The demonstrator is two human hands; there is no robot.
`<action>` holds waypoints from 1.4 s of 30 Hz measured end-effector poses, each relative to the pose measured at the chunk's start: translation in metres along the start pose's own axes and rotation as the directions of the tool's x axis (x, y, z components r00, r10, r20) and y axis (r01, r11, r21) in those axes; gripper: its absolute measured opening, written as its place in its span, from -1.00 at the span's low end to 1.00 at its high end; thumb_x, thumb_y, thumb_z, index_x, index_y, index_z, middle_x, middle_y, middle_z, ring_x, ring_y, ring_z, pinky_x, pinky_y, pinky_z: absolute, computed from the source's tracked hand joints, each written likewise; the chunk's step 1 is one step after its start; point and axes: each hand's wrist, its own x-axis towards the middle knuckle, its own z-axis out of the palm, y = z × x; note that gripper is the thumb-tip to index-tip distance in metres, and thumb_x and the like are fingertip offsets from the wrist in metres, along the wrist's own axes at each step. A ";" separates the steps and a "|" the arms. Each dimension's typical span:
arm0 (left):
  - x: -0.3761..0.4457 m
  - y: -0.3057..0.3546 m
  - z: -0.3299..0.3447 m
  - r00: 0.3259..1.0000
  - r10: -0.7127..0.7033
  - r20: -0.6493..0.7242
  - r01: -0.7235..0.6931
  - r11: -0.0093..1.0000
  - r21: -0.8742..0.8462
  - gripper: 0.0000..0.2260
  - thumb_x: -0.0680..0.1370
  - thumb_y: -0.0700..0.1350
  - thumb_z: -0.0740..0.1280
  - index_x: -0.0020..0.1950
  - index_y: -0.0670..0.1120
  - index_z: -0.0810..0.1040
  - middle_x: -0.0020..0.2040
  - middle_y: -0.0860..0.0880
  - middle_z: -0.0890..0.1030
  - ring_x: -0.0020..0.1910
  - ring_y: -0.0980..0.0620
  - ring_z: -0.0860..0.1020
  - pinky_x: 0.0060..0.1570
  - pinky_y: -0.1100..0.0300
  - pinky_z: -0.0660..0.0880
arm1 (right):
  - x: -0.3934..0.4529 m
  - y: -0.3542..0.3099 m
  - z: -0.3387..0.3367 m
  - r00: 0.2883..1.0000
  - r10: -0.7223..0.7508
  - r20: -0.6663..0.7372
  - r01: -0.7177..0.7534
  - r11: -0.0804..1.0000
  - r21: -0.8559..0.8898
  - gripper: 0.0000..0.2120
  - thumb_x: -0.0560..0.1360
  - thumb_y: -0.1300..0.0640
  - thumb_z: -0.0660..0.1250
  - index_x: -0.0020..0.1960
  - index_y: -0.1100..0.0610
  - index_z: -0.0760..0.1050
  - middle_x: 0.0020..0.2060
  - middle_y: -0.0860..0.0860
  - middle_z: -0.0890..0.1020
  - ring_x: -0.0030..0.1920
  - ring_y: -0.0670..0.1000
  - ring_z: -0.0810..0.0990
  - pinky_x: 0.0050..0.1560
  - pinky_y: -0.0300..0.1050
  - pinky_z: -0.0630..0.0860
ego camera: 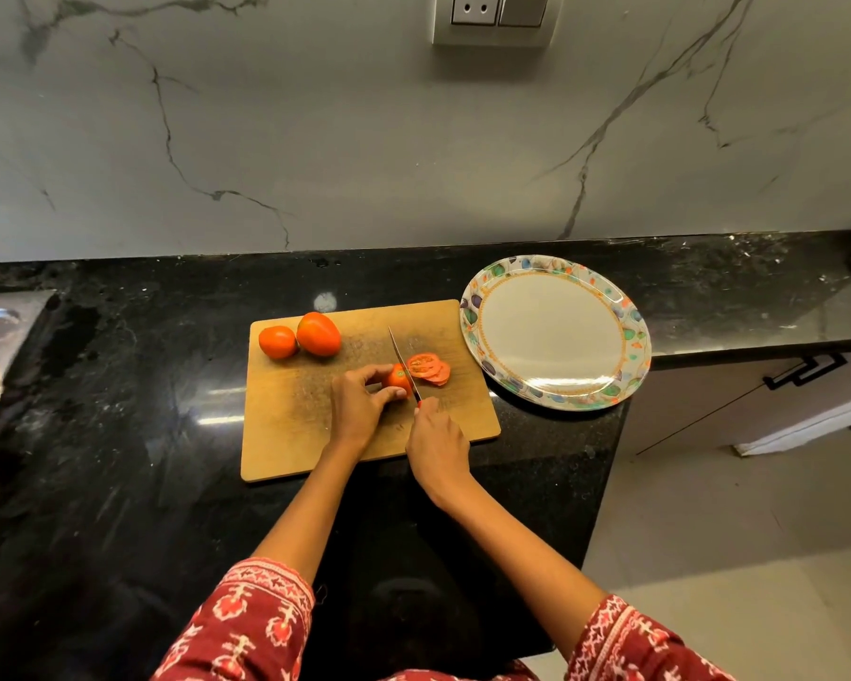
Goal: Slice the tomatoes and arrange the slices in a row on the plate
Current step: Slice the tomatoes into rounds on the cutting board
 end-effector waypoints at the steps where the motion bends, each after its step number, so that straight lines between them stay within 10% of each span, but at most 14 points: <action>1: -0.001 0.001 0.000 1.000 0.002 -0.004 -0.002 1.000 -0.002 -0.69 0.34 -0.29 0.50 0.06 -0.22 0.62 0.00 -0.15 0.65 0.01 0.03 0.58 0.04 0.29 0.44 | 0.003 -0.001 0.000 1.000 -0.001 0.002 0.001 1.000 -0.005 -0.79 0.66 0.18 -0.02 0.18 0.22 0.32 0.08 0.15 0.58 0.10 0.15 0.57 -0.04 -0.04 0.46; 17: -0.003 0.000 0.003 0.999 0.037 -0.017 -0.037 0.999 -0.014 -0.71 0.30 -0.33 0.50 0.00 -0.22 0.64 -0.06 -0.14 0.66 -0.04 0.08 0.57 -0.05 0.51 0.40 | 0.014 -0.002 0.004 0.992 0.042 0.123 -0.047 0.998 0.040 -0.78 0.62 0.23 0.05 0.24 0.25 0.32 0.17 0.20 0.52 0.21 0.18 0.49 0.09 0.00 0.43; 24: -0.001 -0.006 0.005 0.999 0.025 -0.019 -0.026 0.999 -0.030 -0.70 0.30 -0.31 0.51 0.02 -0.23 0.63 -0.04 -0.16 0.66 0.00 -0.01 0.59 0.07 0.16 0.52 | 0.014 0.006 0.009 0.990 0.009 0.143 -0.018 0.998 0.061 -0.73 0.65 0.15 0.00 0.23 0.26 0.33 0.15 0.21 0.53 0.19 0.20 0.50 0.03 0.00 0.41; 42: 0.029 -0.018 -0.001 0.958 -0.286 0.021 0.285 0.942 -0.174 -0.84 0.42 -0.23 0.45 -0.03 -0.15 0.59 -0.10 -0.14 0.64 -0.08 -0.10 0.62 -0.07 0.03 0.57 | -0.032 0.048 0.014 0.988 -0.028 0.150 0.060 0.977 -0.207 -0.79 0.62 0.21 0.07 0.25 0.18 0.27 0.04 0.12 0.60 0.03 0.10 0.61 -0.11 -0.11 0.48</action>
